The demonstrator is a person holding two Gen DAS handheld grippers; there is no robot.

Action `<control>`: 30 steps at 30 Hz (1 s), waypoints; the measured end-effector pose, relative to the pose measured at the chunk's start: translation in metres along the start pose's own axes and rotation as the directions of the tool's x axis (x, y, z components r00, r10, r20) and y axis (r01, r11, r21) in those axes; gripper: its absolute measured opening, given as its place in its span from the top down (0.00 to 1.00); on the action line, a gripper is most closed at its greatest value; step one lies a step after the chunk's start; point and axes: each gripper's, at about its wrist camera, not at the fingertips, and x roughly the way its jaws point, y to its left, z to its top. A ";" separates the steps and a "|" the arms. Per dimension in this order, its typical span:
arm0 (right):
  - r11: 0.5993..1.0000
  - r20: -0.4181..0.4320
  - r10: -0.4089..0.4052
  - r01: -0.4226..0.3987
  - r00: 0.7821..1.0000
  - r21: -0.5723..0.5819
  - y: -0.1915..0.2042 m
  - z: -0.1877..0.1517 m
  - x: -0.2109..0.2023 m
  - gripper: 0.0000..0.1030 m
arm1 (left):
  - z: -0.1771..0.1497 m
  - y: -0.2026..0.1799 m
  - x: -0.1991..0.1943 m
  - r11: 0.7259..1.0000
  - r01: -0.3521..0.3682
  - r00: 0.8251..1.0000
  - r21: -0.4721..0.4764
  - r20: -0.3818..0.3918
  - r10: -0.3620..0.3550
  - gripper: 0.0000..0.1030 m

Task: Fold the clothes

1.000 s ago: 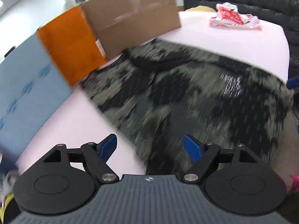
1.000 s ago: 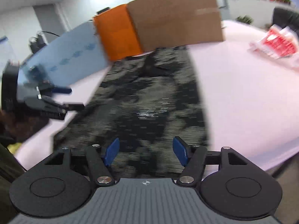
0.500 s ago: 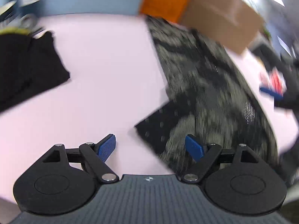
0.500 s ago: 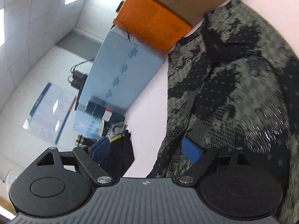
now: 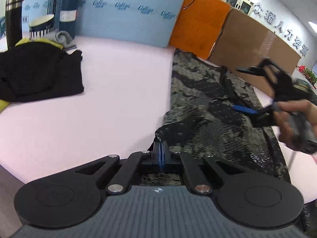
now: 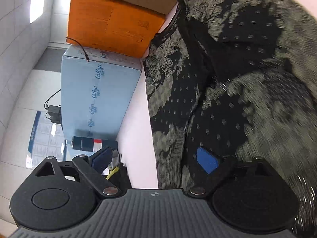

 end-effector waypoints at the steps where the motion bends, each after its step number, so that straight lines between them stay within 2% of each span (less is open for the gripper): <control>1: 0.999 -0.009 -0.014 0.014 1.000 -0.033 0.002 0.004 0.009 0.11 | -0.001 -0.007 -0.003 1.000 0.007 1.000 0.006 0.007 -0.007 0.99; 4: 0.992 -0.041 -0.056 0.051 0.998 -0.114 0.008 0.011 0.032 0.11 | -0.004 -0.026 -0.013 0.998 0.054 0.998 0.041 0.019 -0.055 0.99; 6: 0.990 -0.060 -0.073 0.065 0.996 -0.128 0.008 0.011 0.041 0.11 | -0.008 -0.041 -0.018 0.992 0.090 0.996 0.092 0.013 -0.091 0.99; 12: 0.986 -0.097 -0.096 0.082 0.991 -0.143 0.003 0.010 0.053 0.11 | -0.028 -0.071 -0.020 0.950 0.205 0.978 0.235 -0.096 -0.187 0.99; 15: 0.988 -0.105 -0.084 0.069 0.991 -0.141 0.002 0.011 0.054 0.11 | -0.038 -0.079 -0.019 0.936 0.228 0.970 0.269 -0.147 -0.193 0.99; 18: 0.987 -0.109 -0.081 0.064 0.991 -0.147 0.004 0.013 0.053 0.11 | -0.044 -0.082 -0.017 0.934 0.230 0.966 0.274 -0.180 -0.185 0.99; 22: 0.976 -0.050 -0.104 0.092 0.993 -0.198 0.014 0.009 0.042 0.11 | -0.053 -0.083 -0.014 0.929 0.218 0.961 0.298 -0.231 -0.151 0.98; 24: 0.949 -0.029 -0.127 0.113 0.992 -0.293 0.029 0.003 0.037 0.11 | -0.060 -0.081 -0.019 0.923 0.211 0.962 0.323 -0.235 -0.138 0.89; 26: 0.914 -0.032 -0.147 0.124 0.989 -0.386 0.047 -0.003 0.036 0.11 | -0.066 -0.076 -0.032 0.918 0.198 0.969 0.344 -0.212 -0.129 0.69; 27: 0.898 -0.043 -0.153 0.121 0.987 -0.423 0.055 -0.006 0.037 0.11 | -0.067 -0.069 -0.040 0.921 0.178 0.976 0.347 -0.185 -0.119 0.64; 28: 0.885 -0.055 -0.156 0.114 0.986 -0.451 0.063 -0.009 0.039 0.11 | -0.066 -0.060 -0.047 0.934 0.146 0.983 0.327 -0.156 -0.100 0.60; 30: 0.871 -0.078 -0.151 0.095 0.985 -0.482 0.074 -0.013 0.046 0.11 | -0.060 -0.040 -0.056 0.964 0.085 0.992 0.253 -0.109 -0.059 0.60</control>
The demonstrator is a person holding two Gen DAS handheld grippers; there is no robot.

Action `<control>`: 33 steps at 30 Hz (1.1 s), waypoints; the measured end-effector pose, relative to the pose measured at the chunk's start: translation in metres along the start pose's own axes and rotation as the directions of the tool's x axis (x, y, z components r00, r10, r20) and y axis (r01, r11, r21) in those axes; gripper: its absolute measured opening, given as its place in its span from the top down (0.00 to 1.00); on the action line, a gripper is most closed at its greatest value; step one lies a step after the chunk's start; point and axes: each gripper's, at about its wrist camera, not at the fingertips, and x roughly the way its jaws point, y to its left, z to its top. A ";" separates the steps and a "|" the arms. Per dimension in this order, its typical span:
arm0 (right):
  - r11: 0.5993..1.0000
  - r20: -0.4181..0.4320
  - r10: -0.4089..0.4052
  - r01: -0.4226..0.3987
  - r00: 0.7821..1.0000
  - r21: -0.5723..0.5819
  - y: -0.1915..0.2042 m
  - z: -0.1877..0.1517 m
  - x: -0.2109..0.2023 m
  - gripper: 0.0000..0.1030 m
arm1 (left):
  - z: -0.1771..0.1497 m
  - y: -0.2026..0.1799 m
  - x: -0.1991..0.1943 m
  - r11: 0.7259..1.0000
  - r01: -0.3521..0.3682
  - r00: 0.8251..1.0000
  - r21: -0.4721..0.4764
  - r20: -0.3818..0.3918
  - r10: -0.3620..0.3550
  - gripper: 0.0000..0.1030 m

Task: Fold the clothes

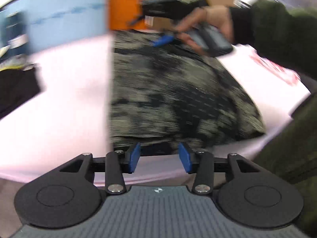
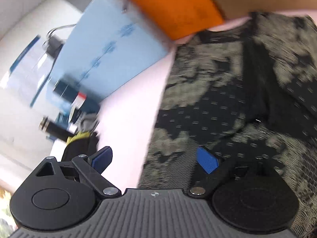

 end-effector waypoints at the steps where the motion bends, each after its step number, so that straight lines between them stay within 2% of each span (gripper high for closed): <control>1: 1.000 -0.010 0.008 -0.008 1.000 -0.011 0.005 0.002 0.005 0.11 | 0.002 0.011 -0.001 0.998 -0.022 1.000 -0.057 0.010 0.022 0.60; 2: 1.000 -0.019 0.016 -0.016 1.000 -0.022 0.009 0.003 0.011 0.11 | 0.004 0.020 0.000 0.994 -0.043 0.999 -0.104 0.016 0.044 0.60; 5: 0.999 -0.035 0.002 -0.003 0.999 -0.032 0.018 0.008 0.037 0.11 | 0.012 0.033 0.017 0.985 -0.080 0.996 -0.151 0.027 0.085 0.60; 9: 1.000 -0.055 0.000 -0.001 0.998 -0.024 0.018 0.010 0.069 0.11 | 0.021 0.038 0.050 0.977 -0.087 0.996 -0.193 0.012 0.092 0.61; 10: 1.000 -0.057 0.001 -0.002 0.998 -0.014 0.016 0.010 0.075 0.11 | 0.020 0.038 0.055 0.975 -0.091 0.995 -0.204 0.008 0.095 0.83; 11: 1.000 -0.064 0.004 -0.004 0.998 -0.003 0.013 0.010 0.081 0.11 | 0.019 0.038 0.058 0.973 -0.093 0.995 -0.213 0.005 0.097 0.98; 12: 1.000 -0.075 0.002 -0.001 0.997 0.008 0.011 0.010 0.087 0.11 | 0.018 0.039 0.062 0.970 -0.095 0.995 -0.223 0.003 0.099 0.99; 16: 0.999 -0.097 -0.037 0.037 0.995 -0.002 0.008 0.008 0.100 0.11 | 0.011 0.033 0.043 0.982 -0.083 0.996 -0.172 0.022 0.088 0.99; 19: 0.996 -0.115 -0.076 0.069 0.990 -0.058 0.015 0.007 0.104 0.11 | -0.001 0.027 0.031 0.989 -0.087 0.996 -0.118 -0.001 0.088 0.99; 24: 0.996 -0.120 -0.074 0.066 0.990 -0.066 0.014 0.008 0.104 0.10 | -0.015 0.024 0.026 0.989 -0.098 0.994 -0.112 -0.063 0.091 1.00; 27: 0.998 -0.119 -0.048 0.043 0.992 -0.050 0.011 0.009 0.102 0.09 | -0.019 0.022 0.019 0.989 -0.116 0.992 -0.094 -0.061 0.111 0.99; 29: 1.000 -0.100 -0.012 0.013 0.995 0.001 0.008 0.011 0.094 0.09 | -0.019 0.022 0.013 0.987 -0.136 0.990 -0.090 -0.048 0.132 0.91; 33: 0.989 -0.036 0.142 -0.140 0.989 0.042 0.014 -0.003 0.052 0.08 | -0.009 0.026 0.008 0.982 -0.162 0.987 -0.098 -0.014 0.162 0.81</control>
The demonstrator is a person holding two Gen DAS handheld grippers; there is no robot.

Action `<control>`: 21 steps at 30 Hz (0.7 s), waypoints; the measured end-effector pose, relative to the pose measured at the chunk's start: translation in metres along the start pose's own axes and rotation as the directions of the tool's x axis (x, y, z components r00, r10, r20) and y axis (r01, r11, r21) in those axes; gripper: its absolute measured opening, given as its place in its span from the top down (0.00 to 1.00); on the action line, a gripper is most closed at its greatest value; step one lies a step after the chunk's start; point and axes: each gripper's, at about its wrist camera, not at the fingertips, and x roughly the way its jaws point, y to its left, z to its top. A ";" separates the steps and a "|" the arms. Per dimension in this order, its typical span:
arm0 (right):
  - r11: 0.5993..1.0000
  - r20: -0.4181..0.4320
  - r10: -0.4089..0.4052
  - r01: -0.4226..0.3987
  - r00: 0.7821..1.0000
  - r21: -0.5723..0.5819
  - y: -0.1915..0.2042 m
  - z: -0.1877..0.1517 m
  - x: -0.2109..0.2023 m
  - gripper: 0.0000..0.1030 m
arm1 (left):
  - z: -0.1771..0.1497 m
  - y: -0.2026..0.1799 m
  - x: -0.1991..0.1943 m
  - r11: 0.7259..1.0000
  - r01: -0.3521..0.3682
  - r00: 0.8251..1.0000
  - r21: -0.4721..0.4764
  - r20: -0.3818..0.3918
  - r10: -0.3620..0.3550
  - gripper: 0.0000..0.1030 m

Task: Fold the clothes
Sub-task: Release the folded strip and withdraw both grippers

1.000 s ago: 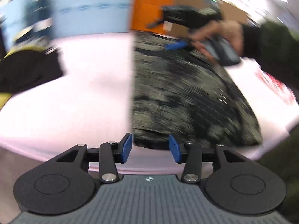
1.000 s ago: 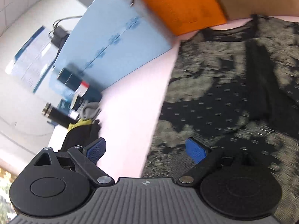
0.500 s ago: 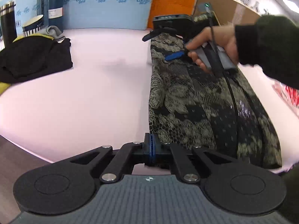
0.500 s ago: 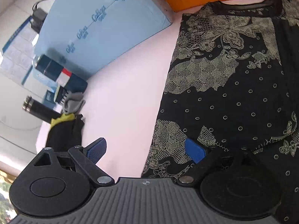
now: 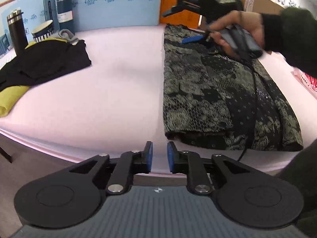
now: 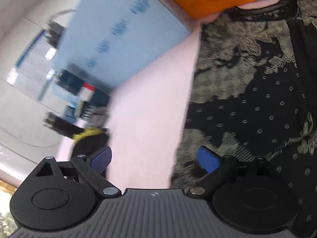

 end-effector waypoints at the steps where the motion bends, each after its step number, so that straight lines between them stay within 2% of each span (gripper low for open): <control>1: 1.000 -0.009 0.029 -0.029 1.000 -0.004 0.004 -0.010 -0.009 0.08 | 0.004 0.000 0.001 1.000 -0.004 1.000 -0.001 0.008 0.004 0.76; 3: 0.997 -0.072 0.076 -0.075 0.995 0.010 0.007 -0.034 -0.022 0.07 | 0.013 -0.001 0.006 1.000 -0.015 1.000 0.007 0.020 0.015 0.67; 4: 0.995 -0.119 0.092 -0.088 0.989 0.035 0.006 -0.048 -0.026 0.06 | 0.018 -0.002 0.010 1.000 -0.023 1.000 0.014 0.022 0.023 0.59; 5: 0.993 -0.177 0.098 -0.085 0.979 0.076 0.002 -0.061 -0.029 0.05 | 0.021 -0.003 0.013 0.999 -0.032 0.999 0.025 0.023 0.031 0.56; 7: 0.985 -0.277 0.106 -0.062 0.955 0.163 -0.009 -0.088 -0.036 0.05 | 0.029 -0.006 0.019 0.997 -0.060 0.998 0.054 0.016 0.059 0.55; 8: 0.978 -0.281 0.131 -0.077 0.951 0.196 -0.014 -0.098 -0.045 0.05 | 0.033 -0.009 0.022 0.994 -0.083 0.997 0.069 0.008 0.082 0.55; 10: 0.962 -0.217 0.204 -0.155 0.954 0.223 -0.016 -0.110 -0.075 0.05 | 0.037 -0.012 0.028 0.988 -0.123 0.992 0.088 -0.014 0.125 0.53; 12: 0.959 -0.129 0.242 -0.216 0.962 0.185 -0.015 -0.111 -0.111 0.05 | 0.041 -0.016 0.036 0.979 -0.177 0.982 0.100 -0.053 0.183 0.43; 13: 0.966 -0.079 0.233 -0.221 0.969 0.136 -0.016 -0.110 -0.129 0.03 | 0.043 -0.017 0.040 0.974 -0.203 0.975 0.103 -0.069 0.211 0.39; 15: 0.992 0.025 0.125 -0.125 0.992 0.019 -0.019 -0.109 -0.168 0.01 | 0.047 -0.018 0.045 0.969 -0.228 0.968 0.091 -0.091 0.236 0.39; 17: 0.999 0.107 0.003 0.002 0.994 -0.054 -0.025 -0.115 -0.198 0.01 | 0.050 -0.018 0.049 0.967 -0.244 0.961 0.068 -0.116 0.251 0.38; 19: 0.994 0.148 -0.072 0.083 0.986 -0.070 -0.035 -0.125 -0.220 0.01 | 0.051 -0.017 0.053 0.966 -0.254 0.957 0.047 -0.133 0.258 0.36; 21: 0.996 0.123 -0.079 0.084 0.989 -0.038 -0.048 -0.139 -0.229 0.01 | 0.051 -0.017 0.056 0.965 -0.261 0.953 0.033 -0.148 0.263 0.35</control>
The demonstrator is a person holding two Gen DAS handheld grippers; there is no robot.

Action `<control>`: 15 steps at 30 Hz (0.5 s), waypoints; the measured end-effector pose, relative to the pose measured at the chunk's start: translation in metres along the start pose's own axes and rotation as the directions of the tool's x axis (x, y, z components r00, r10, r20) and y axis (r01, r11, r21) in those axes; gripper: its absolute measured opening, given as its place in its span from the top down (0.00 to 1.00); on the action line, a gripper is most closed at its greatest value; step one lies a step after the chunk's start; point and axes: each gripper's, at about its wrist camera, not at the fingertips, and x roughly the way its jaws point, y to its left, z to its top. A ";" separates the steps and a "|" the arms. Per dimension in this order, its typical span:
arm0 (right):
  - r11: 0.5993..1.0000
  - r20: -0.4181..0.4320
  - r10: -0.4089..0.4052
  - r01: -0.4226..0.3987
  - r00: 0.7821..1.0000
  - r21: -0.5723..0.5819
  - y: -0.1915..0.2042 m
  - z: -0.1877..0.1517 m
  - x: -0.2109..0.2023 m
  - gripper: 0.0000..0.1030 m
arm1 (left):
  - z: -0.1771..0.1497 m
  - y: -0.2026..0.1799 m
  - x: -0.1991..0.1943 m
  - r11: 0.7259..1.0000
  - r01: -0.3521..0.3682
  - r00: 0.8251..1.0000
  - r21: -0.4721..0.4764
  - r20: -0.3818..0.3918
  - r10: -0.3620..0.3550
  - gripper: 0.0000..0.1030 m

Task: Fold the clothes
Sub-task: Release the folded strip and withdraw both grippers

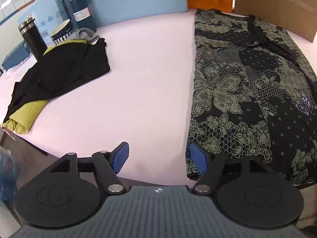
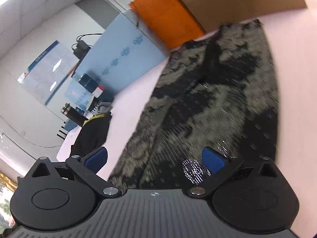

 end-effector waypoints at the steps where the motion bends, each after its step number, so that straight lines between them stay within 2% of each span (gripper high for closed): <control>1: 1.000 -0.032 0.010 -0.009 0.999 0.020 -0.006 -0.007 0.001 0.01 | 0.000 -0.001 0.001 1.000 -0.003 1.000 -0.007 -0.006 0.003 0.34; 4: 0.992 -0.056 0.126 -0.125 0.990 0.034 -0.008 -0.024 -0.002 0.01 | -0.001 -0.003 0.001 1.000 -0.011 1.000 -0.025 -0.021 0.011 0.32; 6: 0.977 -0.018 0.213 -0.213 0.977 0.022 -0.007 -0.026 -0.016 0.01 | -0.002 -0.004 -0.001 0.999 -0.018 1.000 -0.029 -0.021 0.017 0.31; 7: 0.976 0.005 0.219 -0.219 0.976 0.009 -0.008 -0.024 -0.025 0.01 | -0.003 -0.004 -0.001 0.999 -0.020 1.000 -0.032 -0.020 0.020 0.30; 10: 0.994 0.073 0.113 -0.112 0.991 -0.018 -0.029 -0.020 -0.054 0.00 | -0.005 -0.004 -0.002 0.999 -0.026 0.999 -0.048 -0.024 0.024 0.29; 13: 1.000 0.063 0.008 -0.010 0.998 0.029 -0.063 -0.026 -0.070 0.00 | -0.007 -0.003 -0.001 0.998 -0.029 0.999 -0.062 -0.033 0.027 0.28; 15: 0.999 0.042 -0.018 0.016 0.999 0.046 -0.079 -0.037 -0.075 0.00 | -0.008 -0.002 -0.002 0.997 -0.028 0.999 -0.068 -0.035 0.026 0.27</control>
